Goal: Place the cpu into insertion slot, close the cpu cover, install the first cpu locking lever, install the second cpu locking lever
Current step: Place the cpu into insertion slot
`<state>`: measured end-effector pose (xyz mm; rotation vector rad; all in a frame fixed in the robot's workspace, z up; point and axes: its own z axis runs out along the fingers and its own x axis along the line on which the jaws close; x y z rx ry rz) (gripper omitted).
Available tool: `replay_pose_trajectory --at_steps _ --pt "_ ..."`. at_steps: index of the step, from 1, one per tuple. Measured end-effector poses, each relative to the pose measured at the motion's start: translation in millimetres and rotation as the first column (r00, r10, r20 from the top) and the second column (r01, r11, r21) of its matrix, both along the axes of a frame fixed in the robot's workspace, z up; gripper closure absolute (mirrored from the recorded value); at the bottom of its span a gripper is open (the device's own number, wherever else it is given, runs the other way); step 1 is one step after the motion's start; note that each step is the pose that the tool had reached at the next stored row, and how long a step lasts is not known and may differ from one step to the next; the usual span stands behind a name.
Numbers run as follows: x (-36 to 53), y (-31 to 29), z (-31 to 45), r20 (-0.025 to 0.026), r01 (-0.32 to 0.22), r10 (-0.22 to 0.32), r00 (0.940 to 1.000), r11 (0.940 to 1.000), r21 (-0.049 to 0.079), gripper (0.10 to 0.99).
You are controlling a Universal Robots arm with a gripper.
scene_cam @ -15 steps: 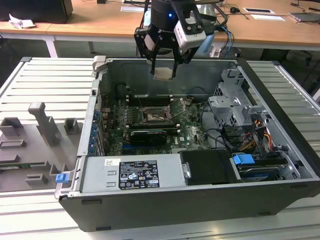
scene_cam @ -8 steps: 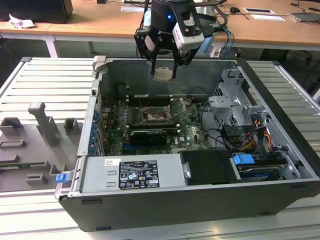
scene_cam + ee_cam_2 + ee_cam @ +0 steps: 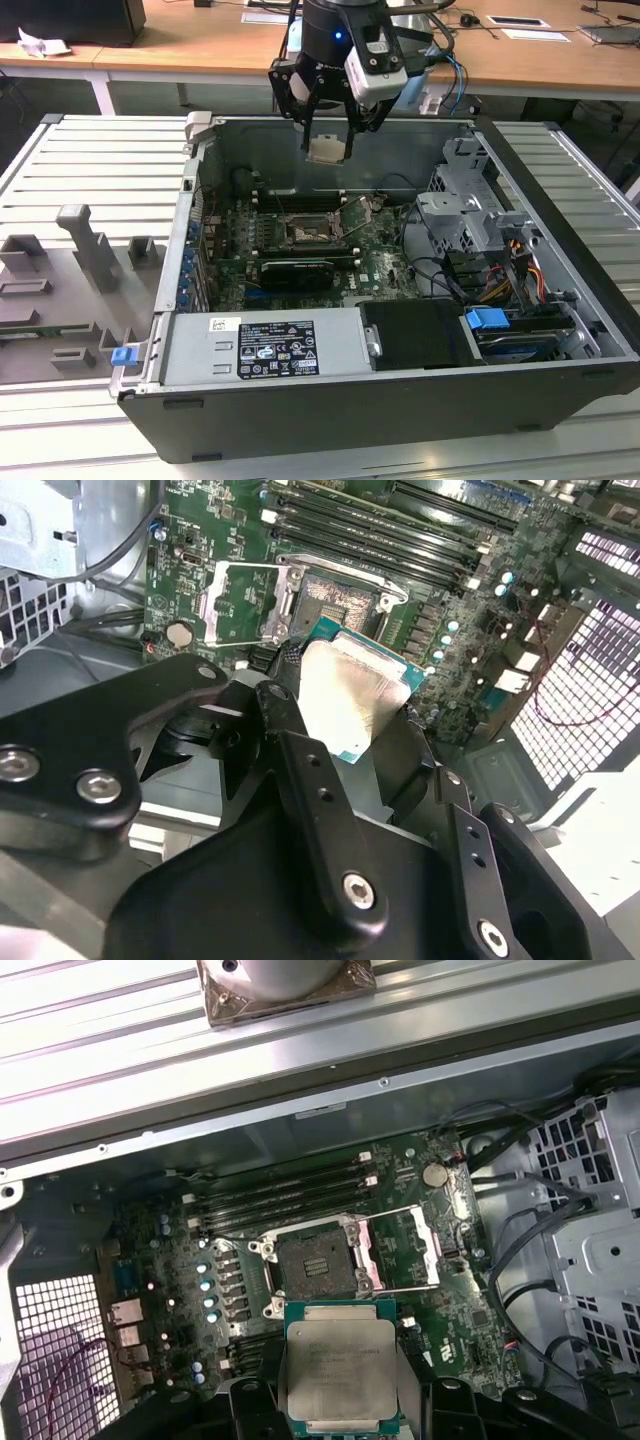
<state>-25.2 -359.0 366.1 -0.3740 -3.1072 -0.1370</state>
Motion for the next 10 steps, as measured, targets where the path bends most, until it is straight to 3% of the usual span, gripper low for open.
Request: replay_pose_trajectory --at_steps 10 --pt "0.0 0.0 -0.3 0.0000 0.031 -0.031 0.9995 0.9995 0.000 0.557"
